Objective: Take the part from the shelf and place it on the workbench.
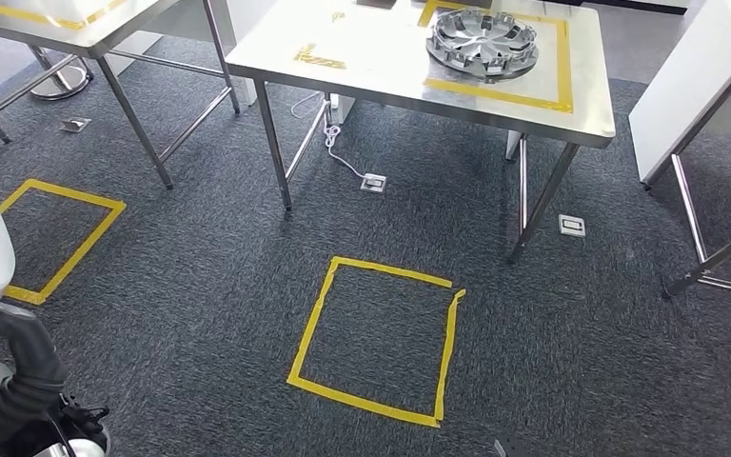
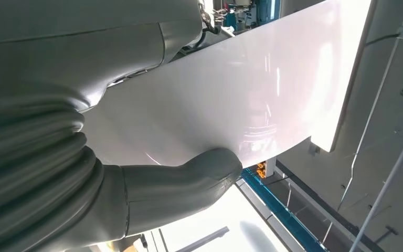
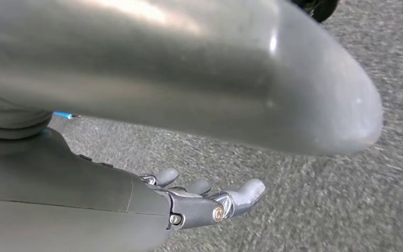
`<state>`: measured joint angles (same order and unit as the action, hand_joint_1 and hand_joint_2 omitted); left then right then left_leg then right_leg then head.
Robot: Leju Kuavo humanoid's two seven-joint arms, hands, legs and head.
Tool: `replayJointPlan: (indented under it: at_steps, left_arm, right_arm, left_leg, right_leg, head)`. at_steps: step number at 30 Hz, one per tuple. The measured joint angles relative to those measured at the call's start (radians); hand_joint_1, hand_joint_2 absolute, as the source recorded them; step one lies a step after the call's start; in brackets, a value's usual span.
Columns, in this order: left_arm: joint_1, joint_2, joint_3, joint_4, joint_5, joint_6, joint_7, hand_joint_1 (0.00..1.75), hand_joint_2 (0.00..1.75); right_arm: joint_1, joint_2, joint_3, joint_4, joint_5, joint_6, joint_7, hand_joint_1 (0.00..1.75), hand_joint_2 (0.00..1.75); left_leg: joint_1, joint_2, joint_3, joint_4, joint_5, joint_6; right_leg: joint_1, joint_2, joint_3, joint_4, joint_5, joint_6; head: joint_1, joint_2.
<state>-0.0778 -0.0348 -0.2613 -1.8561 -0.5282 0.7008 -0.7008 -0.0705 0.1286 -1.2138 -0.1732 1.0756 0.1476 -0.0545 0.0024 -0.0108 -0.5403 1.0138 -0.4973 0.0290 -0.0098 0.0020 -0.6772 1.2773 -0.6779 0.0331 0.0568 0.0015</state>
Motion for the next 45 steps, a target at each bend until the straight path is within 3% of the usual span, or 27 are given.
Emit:
replayJointPlan:
  at_steps: [1,4,5,6,9,11,13,15,16,17,19,20,21,23,24,26,28,30,31,32,34,36,39,40,42,44,45]
  left_arm:
    - [0.001,0.000,0.000,0.000,0.000,0.000,0.000,1.75,1.75]
    - [0.002,0.001,0.000,0.002,0.001,0.000,0.000,1.75,1.75]
    - [0.003,0.001,0.000,0.004,0.001,0.000,0.000,1.75,1.75]
    - [0.003,0.002,0.000,0.005,0.001,0.000,0.000,1.75,1.75]
    - [-0.001,0.004,0.000,0.006,0.002,-0.001,0.000,1.75,1.75]
    - [-0.004,0.005,0.000,0.007,0.002,-0.001,0.000,1.75,1.75]
    - [-0.005,0.006,0.000,0.010,0.001,-0.001,0.000,1.75,1.75]
    - [-0.005,0.006,0.000,0.013,0.000,-0.001,0.000,1.75,1.75]
    - [-0.005,0.006,0.000,0.014,-0.001,-0.001,0.000,1.75,1.75]
    - [-0.005,0.006,0.000,0.014,-0.002,-0.001,0.000,1.75,1.75]
    - [-0.005,0.007,-0.001,0.016,-0.003,-0.001,0.000,1.75,1.75]
    - [-0.005,0.008,-0.001,0.017,-0.003,-0.001,0.000,1.75,1.75]
    - [-0.005,0.008,-0.001,0.018,-0.003,-0.001,0.001,1.75,1.75]
    - [-0.008,0.009,-0.001,0.017,-0.002,-0.001,0.001,1.75,1.75]
    - [-0.009,0.009,0.000,0.016,-0.002,-0.001,0.000,1.75,1.75]
    - [-0.009,0.009,0.000,0.014,-0.003,-0.001,0.000,1.75,1.75]
    - [-0.009,0.009,0.000,0.014,-0.005,-0.001,0.000,1.75,1.75]
    - [-0.009,0.009,0.000,0.014,-0.008,-0.001,0.000,1.75,1.75]
    - [-0.009,0.009,0.000,0.014,-0.008,-0.001,0.000,1.75,1.75]
    - [-0.009,0.009,0.000,0.014,-0.008,-0.001,0.000,1.75,1.75]
    - [-0.009,0.009,0.000,0.015,-0.008,-0.001,0.000,1.75,1.75]
    - [-0.009,0.009,0.000,0.017,-0.008,-0.001,0.000,1.75,1.75]
    - [-0.011,0.009,0.000,0.015,-0.008,-0.001,0.000,1.75,1.75]
    - [-0.012,0.009,0.000,0.015,-0.009,-0.001,0.000,1.75,1.75]
    - [-0.014,0.009,0.000,0.015,-0.010,-0.001,0.000,1.75,1.75]
    - [-0.014,0.009,0.000,0.018,-0.010,-0.001,0.000,1.75,1.75]
    - [-0.014,0.009,0.000,0.020,-0.010,-0.001,0.001,1.75,1.75]
  right_arm:
    - [0.001,0.000,0.000,0.000,-0.001,0.000,0.000,0.00,0.00]
    - [0.007,0.000,0.000,0.000,-0.001,0.000,0.000,0.00,0.00]
    - [0.008,0.000,0.000,0.000,-0.001,0.000,0.000,0.00,0.00]
    - [0.009,0.000,0.000,0.000,-0.001,0.000,0.000,0.00,0.00]
    - [0.004,0.000,-0.001,0.000,-0.004,0.000,-0.001,0.00,0.00]
    - [0.001,0.000,-0.002,0.000,-0.006,-0.001,-0.001,0.00,0.00]
    - [0.000,0.000,-0.004,0.000,-0.007,-0.003,0.000,0.00,0.00]
    - [0.001,0.000,-0.006,0.000,-0.007,-0.004,0.002,0.00,0.00]
    - [0.002,0.001,-0.007,0.000,-0.007,-0.004,0.003,0.00,0.00]
    - [0.002,0.002,-0.007,0.000,-0.007,-0.004,0.004,0.00,0.00]
    - [0.002,0.005,-0.007,0.000,-0.007,-0.004,0.005,0.00,0.00]
    - [0.001,0.006,-0.007,0.000,-0.006,-0.003,0.005,0.00,0.00]
    - [0.001,0.006,-0.007,0.000,-0.005,-0.003,0.005,0.00,0.00]
    - [-0.001,0.005,-0.007,0.000,0.000,-0.003,0.003,0.00,0.00]
    - [-0.002,0.005,-0.007,0.000,0.001,-0.003,0.001,0.00,0.00]
    - [-0.004,0.004,-0.007,0.000,0.004,-0.002,0.000,0.00,0.00]
    - [-0.004,0.005,-0.007,0.000,0.007,-0.002,0.001,0.00,0.00]
    - [0.000,0.005,-0.007,0.000,0.010,-0.002,0.001,0.00,0.00]
    - [0.001,0.005,-0.007,0.000,0.010,-0.002,0.001,0.00,0.00]
    - [0.001,0.005,-0.007,0.000,0.010,-0.003,0.001,0.00,0.00]
    - [0.004,0.004,-0.007,0.000,0.010,-0.003,0.001,0.00,0.00]
    - [0.007,0.004,-0.007,0.000,0.010,-0.003,0.004,0.00,0.00]
    - [0.004,0.004,-0.007,0.000,0.010,-0.003,0.003,0.00,0.00]
    - [0.002,0.004,-0.007,0.000,0.009,-0.003,0.002,0.00,0.00]
    - [-0.001,0.004,-0.007,0.000,0.007,-0.003,0.002,0.00,0.00]
    - [-0.001,0.004,-0.007,0.000,0.006,-0.003,0.004,0.00,0.00]
    - [-0.001,0.004,-0.008,0.000,0.006,-0.003,0.004,0.00,0.00]
  left_leg:
    - [0.000,-0.001,0.018,0.000,-0.014,-0.002]
    - [-0.002,-0.003,0.063,0.004,-0.060,-0.012]
    - [-0.003,-0.005,0.073,0.004,-0.075,-0.018]
    - [-0.004,-0.006,0.084,0.008,-0.083,-0.024]
    - [0.000,-0.005,0.088,0.056,-0.080,-0.039]
    - [0.001,-0.001,0.022,0.164,-0.090,-0.046]
    - [0.002,0.001,-0.071,0.274,-0.144,-0.052]
    - [0.002,0.002,-0.131,0.292,-0.191,-0.053]
    - [0.002,0.002,-0.144,0.264,-0.183,-0.051]
    - [0.001,0.003,-0.148,0.214,-0.141,-0.048]
    - [-0.002,0.007,-0.152,0.104,0.000,-0.038]
    - [-0.004,0.007,-0.151,0.070,0.054,-0.034]
    - [-0.006,0.007,-0.150,0.052,0.082,-0.029]
    - [-0.005,0.003,-0.132,0.042,0.076,-0.017]
    - [-0.003,0.002,-0.119,0.035,0.070,-0.010]
    - [-0.001,0.002,-0.087,0.023,0.055,0.001]
    - [-0.001,0.003,-0.058,0.017,0.034,0.006]
    - [-0.001,0.000,-0.025,0.015,0.007,0.005]
    - [-0.001,-0.002,-0.005,0.015,-0.008,0.003]
    - [-0.002,-0.003,0.015,0.015,-0.023,0.002]
    - [-0.004,-0.005,0.046,0.015,-0.052,-0.003]
    - [-0.005,-0.010,0.066,0.019,-0.077,-0.013]
    - [-0.004,-0.010,0.085,0.052,-0.080,-0.029]
    - [-0.004,-0.007,0.068,0.088,-0.076,-0.033]
    - [-0.002,-0.002,-0.001,0.199,-0.091,-0.040]
    - [0.002,0.000,-0.085,0.286,-0.153,-0.048]
    - [0.003,0.001,-0.115,0.296,-0.181,-0.050]
  right_leg:
    - [-0.001,0.000,-0.007,-0.039,0.022,-0.001]
    - [0.003,-0.002,0.000,-0.198,0.198,-0.012]
    - [0.006,-0.003,0.005,-0.223,0.238,-0.018]
    - [0.009,-0.004,0.010,-0.233,0.249,-0.025]
    - [0.008,-0.002,0.050,-0.239,0.234,-0.050]
    - [0.006,-0.001,0.076,-0.242,0.216,-0.062]
    - [0.005,-0.001,0.102,-0.242,0.192,-0.066]
    - [0.005,0.002,0.135,-0.242,0.163,-0.066]
    - [0.004,0.004,0.155,-0.243,0.148,-0.065]
    - [0.004,0.005,0.175,-0.243,0.132,-0.063]
    - [0.004,0.009,0.206,-0.243,0.102,-0.053]
    - [0.005,0.011,0.215,-0.246,0.088,-0.047]
    - [0.006,0.012,0.224,-0.246,0.081,-0.039]
    - [0.006,0.012,0.232,-0.238,0.083,-0.027]
    - [0.006,0.011,0.224,-0.211,0.093,-0.022]
    - [0.004,0.008,0.165,-0.113,0.095,-0.015]
    - [0.004,0.007,0.077,-0.007,0.048,-0.007]
    - [0.004,0.006,0.013,0.021,-0.006,-0.004]
    - [0.003,0.006,-0.002,-0.004,-0.004,-0.006]
    - [0.004,0.006,-0.007,-0.050,0.031,-0.009]
    - [0.008,0.005,-0.007,-0.161,0.158,-0.021]
    - [0.015,0.005,-0.002,-0.222,0.235,-0.032]
    - [0.015,0.005,0.038,-0.239,0.237,-0.051]
    - [0.013,0.005,0.054,-0.241,0.233,-0.058]
    - [0.011,0.005,0.083,-0.246,0.216,-0.066]
    - [0.010,0.006,0.110,-0.249,0.192,-0.068]
    - [0.008,0.007,0.126,-0.249,0.178,-0.067]
  head:
    - [0.001,0.000]
    - [-0.001,0.000]
    - [-0.002,0.000]
    - [-0.002,0.000]
    - [-0.004,0.000]
    - [-0.006,0.000]
    - [-0.008,0.000]
    - [-0.008,0.000]
    - [-0.008,0.000]
    - [-0.008,0.000]
    - [-0.012,0.000]
    - [-0.014,0.000]
    - [-0.015,0.000]
    - [-0.014,0.000]
    - [-0.012,0.000]
    - [-0.008,0.000]
    - [-0.006,0.000]
    - [-0.005,0.000]
    - [-0.005,0.000]
    - [-0.004,0.000]
    - [-0.005,0.000]
    - [-0.007,0.000]
    - [-0.008,0.000]
    - [-0.011,0.000]
    - [-0.015,0.000]
    - [-0.016,0.000]
    - [-0.016,0.000]
